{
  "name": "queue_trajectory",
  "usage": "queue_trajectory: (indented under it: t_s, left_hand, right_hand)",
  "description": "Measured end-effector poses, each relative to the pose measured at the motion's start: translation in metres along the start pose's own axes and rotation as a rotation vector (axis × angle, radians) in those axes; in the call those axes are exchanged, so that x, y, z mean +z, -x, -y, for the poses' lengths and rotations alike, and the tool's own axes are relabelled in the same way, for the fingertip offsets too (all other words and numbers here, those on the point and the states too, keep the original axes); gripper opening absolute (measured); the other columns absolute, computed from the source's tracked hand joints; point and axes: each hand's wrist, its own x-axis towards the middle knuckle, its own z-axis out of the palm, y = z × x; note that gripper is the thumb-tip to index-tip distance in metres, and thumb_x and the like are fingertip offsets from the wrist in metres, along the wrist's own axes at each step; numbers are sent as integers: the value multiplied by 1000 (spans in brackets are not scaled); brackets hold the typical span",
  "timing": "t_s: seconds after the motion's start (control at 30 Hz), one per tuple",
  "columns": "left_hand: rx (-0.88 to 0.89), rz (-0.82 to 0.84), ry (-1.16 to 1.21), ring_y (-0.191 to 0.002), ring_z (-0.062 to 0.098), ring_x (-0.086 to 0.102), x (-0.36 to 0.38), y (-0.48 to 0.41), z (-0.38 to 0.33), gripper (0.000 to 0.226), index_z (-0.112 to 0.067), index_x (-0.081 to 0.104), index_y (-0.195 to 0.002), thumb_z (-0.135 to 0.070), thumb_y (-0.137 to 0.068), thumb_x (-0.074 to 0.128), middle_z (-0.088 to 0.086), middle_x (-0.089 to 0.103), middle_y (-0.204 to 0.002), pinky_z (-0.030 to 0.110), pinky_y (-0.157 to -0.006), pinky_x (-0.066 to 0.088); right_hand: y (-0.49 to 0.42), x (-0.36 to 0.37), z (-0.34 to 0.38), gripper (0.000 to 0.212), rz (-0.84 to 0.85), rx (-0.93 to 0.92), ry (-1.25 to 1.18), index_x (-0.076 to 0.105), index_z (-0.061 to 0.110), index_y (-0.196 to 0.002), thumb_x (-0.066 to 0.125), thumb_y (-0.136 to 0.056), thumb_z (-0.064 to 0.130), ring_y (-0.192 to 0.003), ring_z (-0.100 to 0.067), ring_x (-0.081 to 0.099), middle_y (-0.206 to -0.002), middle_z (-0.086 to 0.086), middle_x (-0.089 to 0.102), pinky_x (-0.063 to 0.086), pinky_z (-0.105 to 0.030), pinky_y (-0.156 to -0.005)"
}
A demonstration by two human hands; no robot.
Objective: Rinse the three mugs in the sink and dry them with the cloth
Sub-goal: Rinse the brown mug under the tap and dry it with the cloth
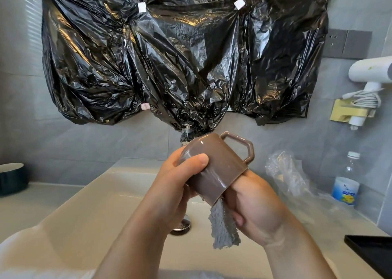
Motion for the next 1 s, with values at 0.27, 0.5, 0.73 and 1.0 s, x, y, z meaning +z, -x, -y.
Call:
queue_trajectory:
  t_s: [0.27,0.5,0.73,1.0]
  left_hand:
    - [-180,-21,-16,-67,18,71,-9,0,-5,30,-22,80,-81,-41,-58,75,5,73,-78,33,-53,56]
    - [-213,-69,-15,-72,21,73,-10,-1,-3,37,-22,82,-78,-44,-49,77,9,75,-84,39,-58,59]
    - [-204,-66,-15,-71,22,70,-3,-1,1,57,-13,72,-93,-44,-46,77,9,72,-83,37,-56,58]
    - [-157,-79,60,-66,19,70,-3,-1,-2,21,-22,79,-73,-38,-64,68,5,74,-77,32,-52,55]
  right_hand:
    - [5,18,7,33,-98,-18,632,66,45,-78,49,-99,26,-52,-3,61,-56,13,65,53,-24,-61]
    - [-1,25,6,26,-92,43,995,54,18,-77,43,-101,13,-64,-19,54,-70,-1,54,47,-30,-64]
    - [0,16,5,20,50,-42,164,66,21,-112,54,-101,8,-95,-12,64,-97,6,69,53,-50,-98]
    - [-7,0,-6,29,31,67,-141,75,23,-105,56,-83,20,-52,-16,26,-99,-17,51,26,-16,-34]
